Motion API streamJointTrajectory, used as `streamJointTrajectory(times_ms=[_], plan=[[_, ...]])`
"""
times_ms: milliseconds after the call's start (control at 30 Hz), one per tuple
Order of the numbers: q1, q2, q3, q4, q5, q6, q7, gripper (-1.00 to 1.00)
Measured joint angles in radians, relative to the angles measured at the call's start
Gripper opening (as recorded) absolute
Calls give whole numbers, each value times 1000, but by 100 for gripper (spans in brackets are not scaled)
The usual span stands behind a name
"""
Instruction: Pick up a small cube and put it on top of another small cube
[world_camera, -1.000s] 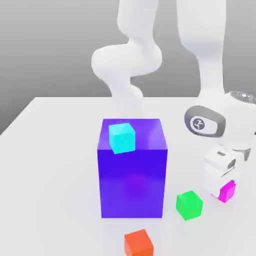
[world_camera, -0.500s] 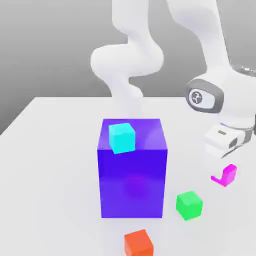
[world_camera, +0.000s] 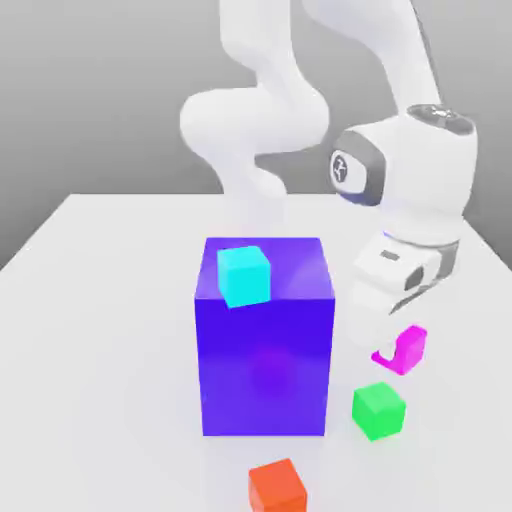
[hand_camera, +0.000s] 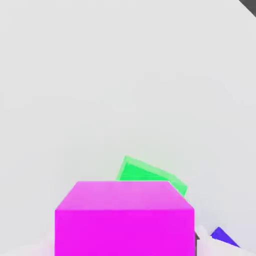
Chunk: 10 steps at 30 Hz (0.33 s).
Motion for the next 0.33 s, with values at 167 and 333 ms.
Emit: streamJointTrajectory(times_ms=[167,333], plan=[[-8,126,-12,6,-45,118,10,-100],[8,214,-42,10,-108,199,56,100]])
